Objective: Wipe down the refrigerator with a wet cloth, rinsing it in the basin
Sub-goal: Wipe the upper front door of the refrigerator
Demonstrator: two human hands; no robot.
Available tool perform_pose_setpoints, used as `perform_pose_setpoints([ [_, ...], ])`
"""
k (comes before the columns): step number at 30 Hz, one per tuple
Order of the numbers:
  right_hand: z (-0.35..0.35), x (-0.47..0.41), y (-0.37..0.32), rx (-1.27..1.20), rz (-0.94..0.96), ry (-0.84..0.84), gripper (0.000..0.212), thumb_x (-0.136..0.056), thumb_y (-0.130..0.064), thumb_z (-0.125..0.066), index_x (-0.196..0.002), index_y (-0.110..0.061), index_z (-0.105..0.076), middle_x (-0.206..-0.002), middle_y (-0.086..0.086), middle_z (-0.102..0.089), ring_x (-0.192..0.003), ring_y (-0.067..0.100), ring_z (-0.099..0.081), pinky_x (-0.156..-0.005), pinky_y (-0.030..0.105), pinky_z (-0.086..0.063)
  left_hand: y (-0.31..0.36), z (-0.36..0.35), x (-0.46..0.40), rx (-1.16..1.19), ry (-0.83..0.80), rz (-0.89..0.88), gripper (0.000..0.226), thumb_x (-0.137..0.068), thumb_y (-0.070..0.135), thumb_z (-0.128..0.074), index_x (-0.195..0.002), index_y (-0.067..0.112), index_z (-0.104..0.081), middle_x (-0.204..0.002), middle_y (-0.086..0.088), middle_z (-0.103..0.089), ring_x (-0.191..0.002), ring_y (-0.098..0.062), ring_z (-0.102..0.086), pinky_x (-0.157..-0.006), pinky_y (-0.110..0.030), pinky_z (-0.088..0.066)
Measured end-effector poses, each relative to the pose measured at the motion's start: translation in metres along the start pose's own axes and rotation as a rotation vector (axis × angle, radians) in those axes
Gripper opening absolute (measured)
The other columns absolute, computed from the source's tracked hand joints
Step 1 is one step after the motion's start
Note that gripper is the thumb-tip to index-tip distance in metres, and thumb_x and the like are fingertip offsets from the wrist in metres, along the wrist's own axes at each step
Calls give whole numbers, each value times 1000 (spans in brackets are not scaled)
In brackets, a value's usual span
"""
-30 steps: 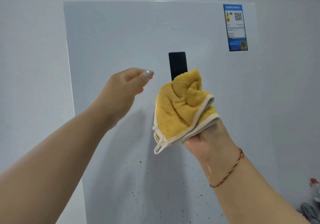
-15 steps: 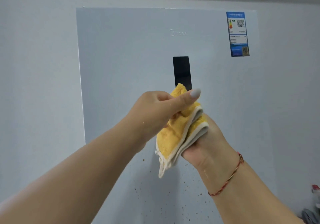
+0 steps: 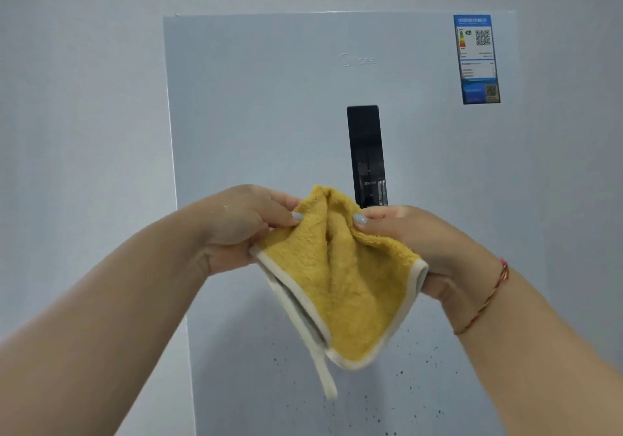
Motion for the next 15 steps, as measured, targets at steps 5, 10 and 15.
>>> perform_pose_setpoints([
  [5,18,-7,-3,111,-95,8,31,-93,-14,-52,-104,14,-60,-99,26,-64,-82,32,-61,-84,45,-54,-5,17,-2,-153,-37,-17,29,-86,18,-61,-105,-2,-68,-92,-15,-70,-79,-22,-68,-66,-29,-58],
  [10,-1,-1,11,-11,-186,-194,35,-88,-31,-57,-98,0,-68,-92,18,-70,-77,30,-68,-70,38,-58,-11,26,-4,-264,-94,-17,18,-83,25,-71,-85,7,-69,-78,-9,-65,-69,-18,-62,-62,-26,-54],
  [15,-11,-4,6,4,-120,-317,31,-83,-29,-60,-93,-1,-70,-84,14,-69,-73,24,-68,-67,32,-58,-19,18,-8,-275,-160,-13,22,-77,11,-59,-95,6,-71,-92,-11,-66,-84,-22,-61,-78,-30,-52],
])
Point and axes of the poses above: each hand's wrist, its own x-axis away from the middle knuckle, its own z-axis out of the back of the hand, y = z × x, the point moved 7 cm from there along -x, towards the middle knuckle
